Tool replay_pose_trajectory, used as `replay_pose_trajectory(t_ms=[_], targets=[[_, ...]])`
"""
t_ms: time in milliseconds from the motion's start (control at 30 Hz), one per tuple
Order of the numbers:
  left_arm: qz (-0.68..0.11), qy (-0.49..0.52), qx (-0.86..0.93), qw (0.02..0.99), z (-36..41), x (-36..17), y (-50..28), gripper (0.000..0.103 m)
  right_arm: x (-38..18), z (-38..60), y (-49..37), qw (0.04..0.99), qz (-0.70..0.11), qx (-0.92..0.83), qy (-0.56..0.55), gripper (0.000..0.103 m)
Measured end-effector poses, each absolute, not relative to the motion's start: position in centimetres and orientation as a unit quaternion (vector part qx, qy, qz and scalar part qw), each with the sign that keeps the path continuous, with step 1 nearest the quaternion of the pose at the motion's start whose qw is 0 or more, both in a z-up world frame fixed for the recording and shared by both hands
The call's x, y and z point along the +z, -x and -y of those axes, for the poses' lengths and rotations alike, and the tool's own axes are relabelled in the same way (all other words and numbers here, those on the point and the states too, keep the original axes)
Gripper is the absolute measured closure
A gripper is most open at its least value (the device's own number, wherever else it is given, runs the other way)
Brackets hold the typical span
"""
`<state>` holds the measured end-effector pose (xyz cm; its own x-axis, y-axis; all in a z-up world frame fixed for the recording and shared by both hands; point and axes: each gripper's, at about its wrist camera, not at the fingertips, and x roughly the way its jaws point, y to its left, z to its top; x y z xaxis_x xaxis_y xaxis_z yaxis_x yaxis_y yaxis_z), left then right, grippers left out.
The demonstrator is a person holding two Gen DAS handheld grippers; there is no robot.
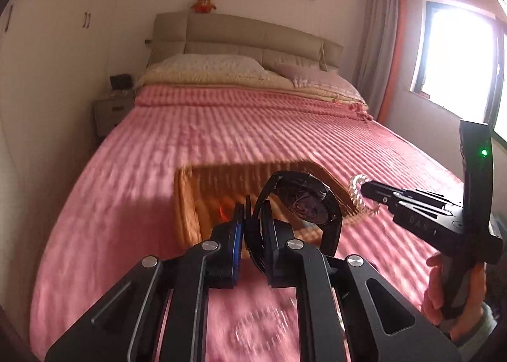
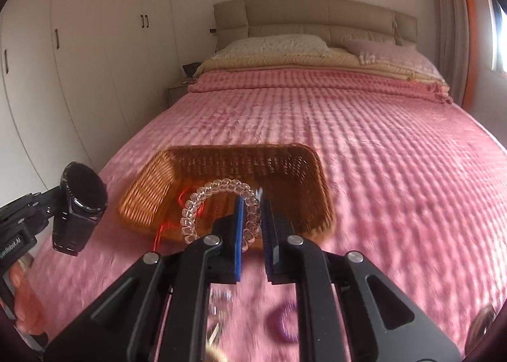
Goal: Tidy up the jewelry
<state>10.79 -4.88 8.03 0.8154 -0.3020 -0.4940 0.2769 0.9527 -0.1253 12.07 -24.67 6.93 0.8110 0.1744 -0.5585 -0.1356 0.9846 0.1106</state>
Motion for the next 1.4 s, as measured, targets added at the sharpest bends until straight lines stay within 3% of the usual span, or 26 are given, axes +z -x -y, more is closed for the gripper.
replay_pose_trajectory(t_ms=[300, 567, 700, 767, 833, 867, 933, 967, 1400], targets=[[-0.315, 0.015, -0.122, 0.941, 6.4, 4.1, -20.9, 0.094, 2.9, 23.2, -22.9, 0.920, -0.384, 0.073, -0.016, 0.094], [-0.350, -0.027, -0.109, 0.930, 7.5, 0.9, -22.9, 0.093, -0.6, 22.5, -25.9, 0.898, -0.435, 0.073, -0.001, 0.094], [-0.359, -0.034, -0.109, 0.926, 7.7, 0.4, -23.1, 0.088, -0.8, 22.5, -25.7, 0.897, -0.435, 0.075, -0.006, 0.094], [-0.354, -0.027, -0.114, 0.928, 7.5, 0.7, -22.8, 0.086, -0.7, 22.6, -25.6, 0.896, -0.436, 0.080, -0.011, 0.093], [-0.348, -0.021, -0.119, 0.930, 7.5, 1.4, -22.2, 0.074, -0.5, 22.7, -25.3, 0.893, -0.440, 0.094, -0.022, 0.090], [-0.343, -0.015, -0.123, 0.931, 7.3, 1.9, -21.8, 0.071, -0.4, 22.8, -25.2, 0.892, -0.440, 0.098, -0.026, 0.087], [-0.333, -0.007, -0.125, 0.935, 6.8, 3.0, -20.8, 0.070, 0.4, 22.9, -24.2, 0.894, -0.435, 0.102, -0.030, 0.071], [-0.328, 0.000, -0.129, 0.936, 6.4, 3.6, -20.0, 0.070, 0.9, 23.0, -23.6, 0.897, -0.430, 0.100, -0.030, 0.069], [-0.281, 0.071, -0.190, 0.938, 3.0, 8.3, -7.6, 0.067, 7.3, 23.1, -10.4, 0.922, -0.361, 0.137, -0.019, 0.068]])
